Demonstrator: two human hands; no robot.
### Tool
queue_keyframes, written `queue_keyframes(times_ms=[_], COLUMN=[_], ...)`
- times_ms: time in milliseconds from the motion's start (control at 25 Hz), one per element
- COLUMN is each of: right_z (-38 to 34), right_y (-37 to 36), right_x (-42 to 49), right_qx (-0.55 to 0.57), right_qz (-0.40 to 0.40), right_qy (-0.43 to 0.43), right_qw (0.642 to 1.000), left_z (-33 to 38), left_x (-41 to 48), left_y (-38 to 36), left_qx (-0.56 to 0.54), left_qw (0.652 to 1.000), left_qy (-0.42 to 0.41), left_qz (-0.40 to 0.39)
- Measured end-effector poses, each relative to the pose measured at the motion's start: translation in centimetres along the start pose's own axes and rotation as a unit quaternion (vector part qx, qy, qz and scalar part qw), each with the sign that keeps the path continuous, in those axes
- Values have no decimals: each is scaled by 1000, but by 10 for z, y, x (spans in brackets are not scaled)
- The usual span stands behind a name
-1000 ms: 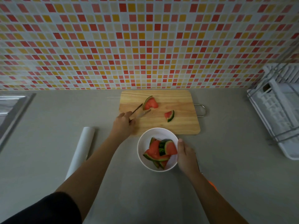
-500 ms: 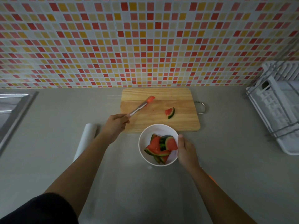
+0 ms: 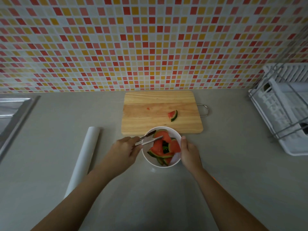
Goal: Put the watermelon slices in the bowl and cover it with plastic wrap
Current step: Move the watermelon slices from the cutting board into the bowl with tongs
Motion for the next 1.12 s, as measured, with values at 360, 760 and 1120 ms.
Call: queue_keyframes(times_ms=[360,760,1120], right_z=[3,5,3], right_y=[0,-1,-1], right_x=[1,1,1], right_qx=[11,17,18], right_qz=[0,14,7], right_qy=[-2,7,5], right_qw=[1000,1000,1000], left_z=[-8,19,-41], left_x=[95,140,107], left_y=[4,-84,-50], left_qx=[-8,148,-332], left_qw=[999,981,865], left_qy=[43,-50,368], left_qz=[-30,-119,-80])
Point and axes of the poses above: each hand's wrist, its own x-axis towards the middle knuckle, its own y-axis out of the back of the hand, z = x × y, the point moved 5 cm from there along x, towards the middle knuckle, and after that the axes turned 12 degrees about z, right-handed, at the moved point
